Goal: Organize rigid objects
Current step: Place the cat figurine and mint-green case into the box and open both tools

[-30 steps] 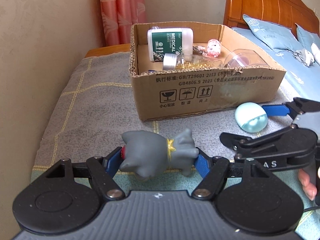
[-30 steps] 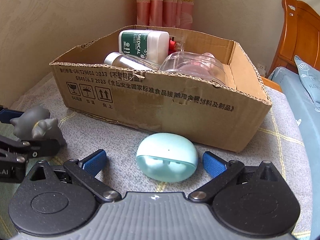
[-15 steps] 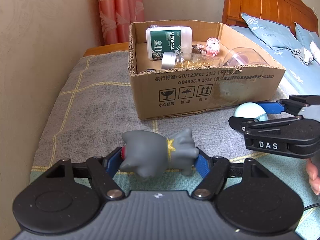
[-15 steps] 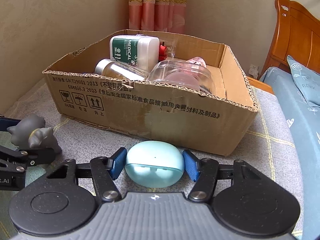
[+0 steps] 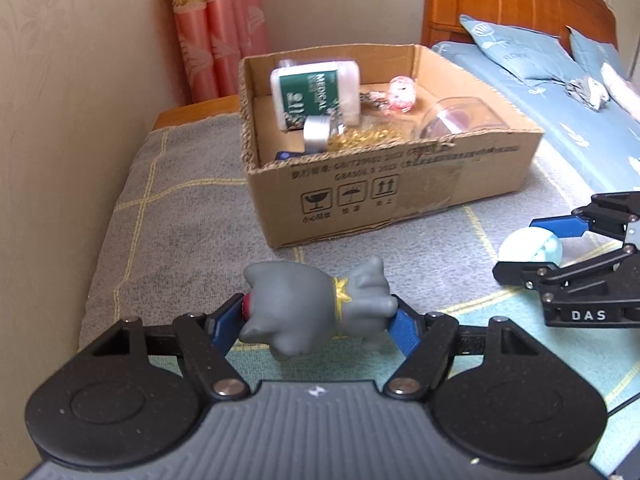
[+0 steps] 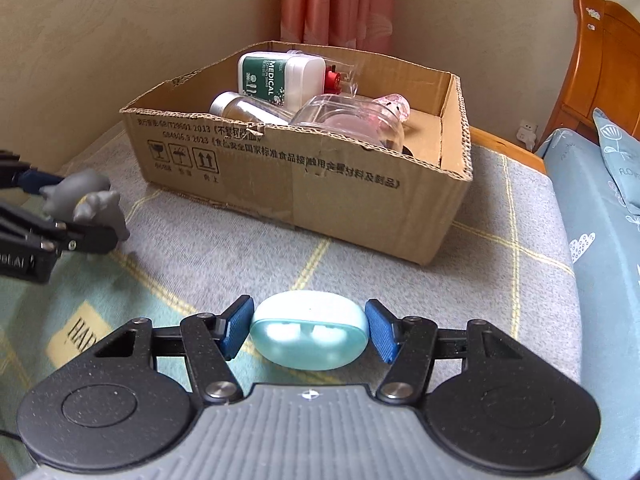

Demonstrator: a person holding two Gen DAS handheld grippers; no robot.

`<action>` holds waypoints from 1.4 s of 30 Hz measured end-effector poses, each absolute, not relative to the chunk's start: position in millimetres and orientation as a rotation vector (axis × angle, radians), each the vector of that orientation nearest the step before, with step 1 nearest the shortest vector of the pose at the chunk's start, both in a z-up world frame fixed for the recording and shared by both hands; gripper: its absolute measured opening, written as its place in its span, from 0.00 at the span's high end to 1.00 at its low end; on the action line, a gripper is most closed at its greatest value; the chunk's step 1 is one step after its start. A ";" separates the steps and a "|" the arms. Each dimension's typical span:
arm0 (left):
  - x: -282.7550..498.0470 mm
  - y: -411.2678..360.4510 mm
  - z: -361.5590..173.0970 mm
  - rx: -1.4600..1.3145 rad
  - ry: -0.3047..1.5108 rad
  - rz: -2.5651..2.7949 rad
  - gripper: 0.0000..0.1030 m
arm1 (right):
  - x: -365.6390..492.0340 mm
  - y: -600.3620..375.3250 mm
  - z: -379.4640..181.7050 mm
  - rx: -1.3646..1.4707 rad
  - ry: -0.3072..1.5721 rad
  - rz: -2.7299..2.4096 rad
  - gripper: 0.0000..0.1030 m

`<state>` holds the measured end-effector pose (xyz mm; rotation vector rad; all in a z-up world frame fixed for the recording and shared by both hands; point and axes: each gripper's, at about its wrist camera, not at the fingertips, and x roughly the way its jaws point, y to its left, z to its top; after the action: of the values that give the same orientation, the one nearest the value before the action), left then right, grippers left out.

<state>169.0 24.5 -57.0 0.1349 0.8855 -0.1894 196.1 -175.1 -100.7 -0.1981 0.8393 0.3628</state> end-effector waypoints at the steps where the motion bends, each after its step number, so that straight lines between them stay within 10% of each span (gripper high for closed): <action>1: 168.3 23.7 -54.5 0.138 0.885 -0.197 0.29 | 192.8 -178.4 -98.5 -0.205 0.841 0.374 0.36; 42: 275.1 -43.7 15.5 0.161 0.698 -0.353 0.26 | 231.2 -211.2 6.4 -0.288 0.694 0.458 0.36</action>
<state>275.1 -43.7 15.5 0.1606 0.6977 -0.3525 231.2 -211.2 6.4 -0.2877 0.6936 0.4585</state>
